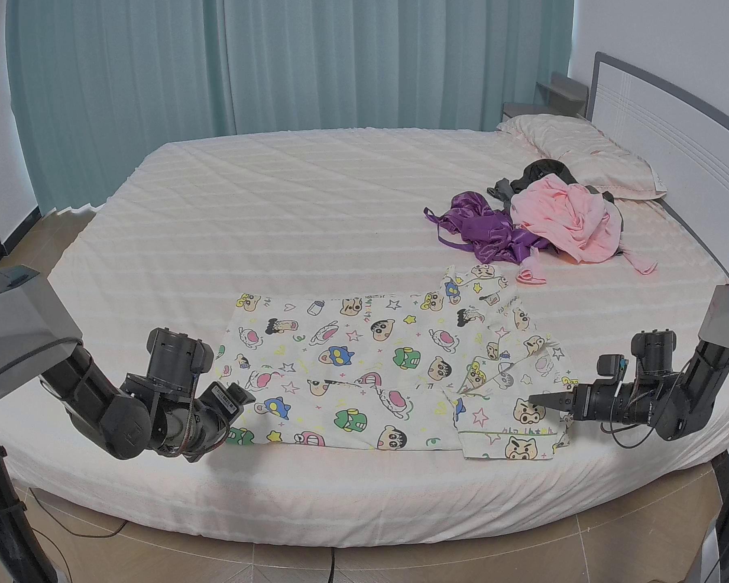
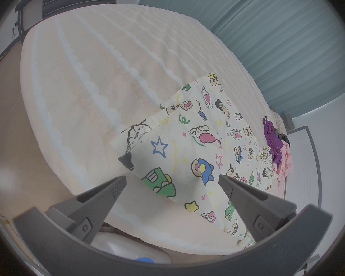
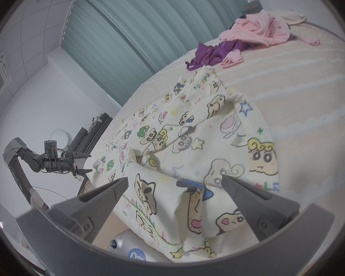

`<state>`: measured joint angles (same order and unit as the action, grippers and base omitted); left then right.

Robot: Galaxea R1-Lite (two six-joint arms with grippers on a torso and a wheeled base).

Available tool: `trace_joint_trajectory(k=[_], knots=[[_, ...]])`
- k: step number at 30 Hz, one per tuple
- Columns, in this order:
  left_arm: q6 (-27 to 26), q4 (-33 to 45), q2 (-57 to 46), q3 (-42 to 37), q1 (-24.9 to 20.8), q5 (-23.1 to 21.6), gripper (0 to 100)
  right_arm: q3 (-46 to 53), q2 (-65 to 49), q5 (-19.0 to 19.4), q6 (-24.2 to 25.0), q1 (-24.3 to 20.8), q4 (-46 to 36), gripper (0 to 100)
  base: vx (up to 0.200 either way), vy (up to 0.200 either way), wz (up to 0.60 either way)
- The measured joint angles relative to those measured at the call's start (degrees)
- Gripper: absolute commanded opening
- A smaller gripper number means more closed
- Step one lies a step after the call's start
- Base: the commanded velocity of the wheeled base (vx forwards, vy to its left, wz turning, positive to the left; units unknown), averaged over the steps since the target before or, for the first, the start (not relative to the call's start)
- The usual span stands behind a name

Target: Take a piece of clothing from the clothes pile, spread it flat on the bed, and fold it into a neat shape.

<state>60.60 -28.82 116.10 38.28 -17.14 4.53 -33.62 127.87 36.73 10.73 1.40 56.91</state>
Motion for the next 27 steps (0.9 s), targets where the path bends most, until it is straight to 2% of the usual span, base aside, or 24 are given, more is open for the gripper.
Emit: trace_joint_trajectory(k=[4,5,10,16,22,27], knots=[[0.0,0.0,0.0,0.0,0.0,0.0,100,-0.3,1.7,1.4,0.0,-0.6,0.0,100,0.000,0.000,0.00],[0.0,0.0,0.0,0.0,0.0,0.0,100,-0.4,2.1,1.7,0.0,-0.7,0.1,0,0.000,0.000,0.00],[0.0,0.0,0.0,0.0,0.0,0.0,100,-0.7,3.3,2.3,0.1,-0.9,0.1,0,0.000,0.000,0.00],[0.0,0.0,0.0,0.0,0.0,0.0,100,-0.7,3.7,5.0,1.1,-0.5,0.1,0,0.000,0.000,0.00],[0.0,0.1,0.0,0.0,0.0,0.1,100,-2.5,3.8,5.3,6.6,-0.4,0.8,0,0.000,0.000,0.00],[0.0,0.1,0.0,0.0,0.0,0.2,100,-3.8,3.5,4.9,14.9,-0.3,5.7,0,0.000,0.000,0.00]])
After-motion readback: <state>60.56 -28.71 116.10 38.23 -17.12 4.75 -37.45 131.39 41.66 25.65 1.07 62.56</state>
